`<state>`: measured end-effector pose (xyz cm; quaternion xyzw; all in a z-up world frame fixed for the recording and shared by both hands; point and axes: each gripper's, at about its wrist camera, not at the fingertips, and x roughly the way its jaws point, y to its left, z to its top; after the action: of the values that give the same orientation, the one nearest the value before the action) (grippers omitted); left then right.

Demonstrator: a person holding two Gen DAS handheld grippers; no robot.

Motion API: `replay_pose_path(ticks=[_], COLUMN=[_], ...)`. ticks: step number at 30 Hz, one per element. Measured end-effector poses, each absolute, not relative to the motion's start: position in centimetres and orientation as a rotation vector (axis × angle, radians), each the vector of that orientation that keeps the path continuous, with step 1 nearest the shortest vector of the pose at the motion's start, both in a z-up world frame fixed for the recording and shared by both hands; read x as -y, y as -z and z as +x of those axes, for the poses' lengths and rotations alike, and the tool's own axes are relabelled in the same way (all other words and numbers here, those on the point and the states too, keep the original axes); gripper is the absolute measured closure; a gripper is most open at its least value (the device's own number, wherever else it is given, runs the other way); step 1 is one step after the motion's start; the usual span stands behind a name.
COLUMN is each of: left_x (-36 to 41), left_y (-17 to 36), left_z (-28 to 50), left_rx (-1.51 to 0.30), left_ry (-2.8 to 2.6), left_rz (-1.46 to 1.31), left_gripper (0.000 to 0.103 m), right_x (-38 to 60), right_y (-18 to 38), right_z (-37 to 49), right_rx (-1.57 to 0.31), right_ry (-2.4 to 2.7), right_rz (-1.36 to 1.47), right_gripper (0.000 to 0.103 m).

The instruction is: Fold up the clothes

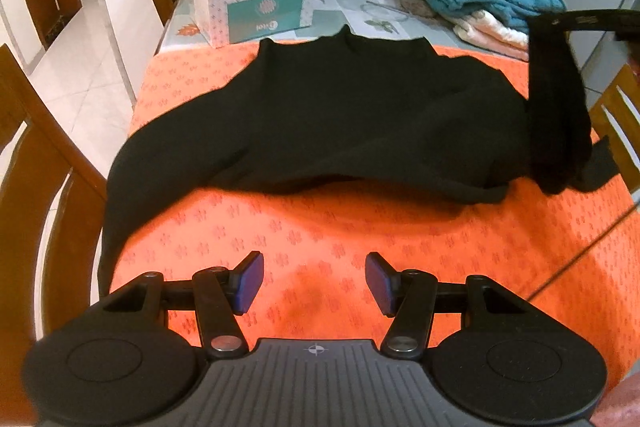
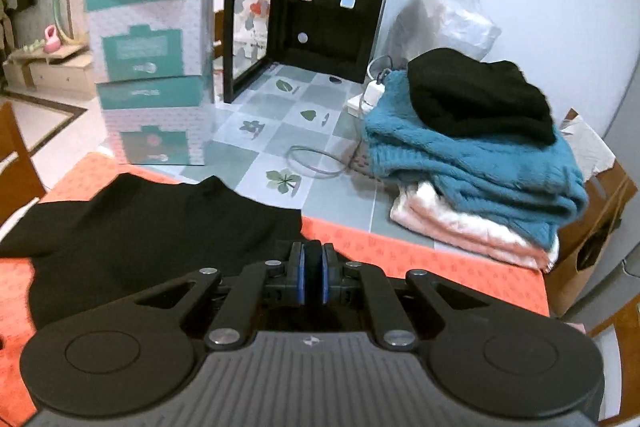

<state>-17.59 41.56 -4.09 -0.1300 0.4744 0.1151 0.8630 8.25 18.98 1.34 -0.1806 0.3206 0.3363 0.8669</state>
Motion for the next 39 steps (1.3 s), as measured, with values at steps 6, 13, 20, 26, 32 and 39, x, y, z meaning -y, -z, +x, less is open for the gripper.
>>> replay_pose_path(ticks=[6,13,20,26,32,39], left_x=[-42.1,-41.9,-39.1,-34.9,-30.6,-26.8], left_y=[4.3,4.8,3.9,2.7,1.1,0.4], left_z=[-17.0,-16.5,-15.6,-14.4,-13.2,-13.6], left_rx=[-1.005,-1.023,-1.003,-0.965,-0.909,-0.897], left_ry=[-0.262,-0.24,-0.137,0.006,0.116,0.244], left_rz=[-0.307,-0.352,-0.309,-0.264,-0.182,-0.171], left_gripper=[0.042,0.042,0.042,0.042,0.042,0.042], right_x=[-21.4,-20.2,-15.6,-11.7,-8.2,-4.4], right_y=[2.0,1.2,-5.4,-10.3,-14.4,-17.9], right_z=[12.0,10.8,5.6,1.5,-2.5,-6.2], right_rx=[-0.741,-0.757,-0.699,-0.661,-0.599,-0.579], right_ry=[-0.699,-0.755,-0.79,-0.794,-0.796,-0.8], right_rz=[-0.406,-0.367,-0.29,-0.225,-0.138,-0.048], right_gripper=[0.094,0.094,0.094,0.094,0.094,0.094])
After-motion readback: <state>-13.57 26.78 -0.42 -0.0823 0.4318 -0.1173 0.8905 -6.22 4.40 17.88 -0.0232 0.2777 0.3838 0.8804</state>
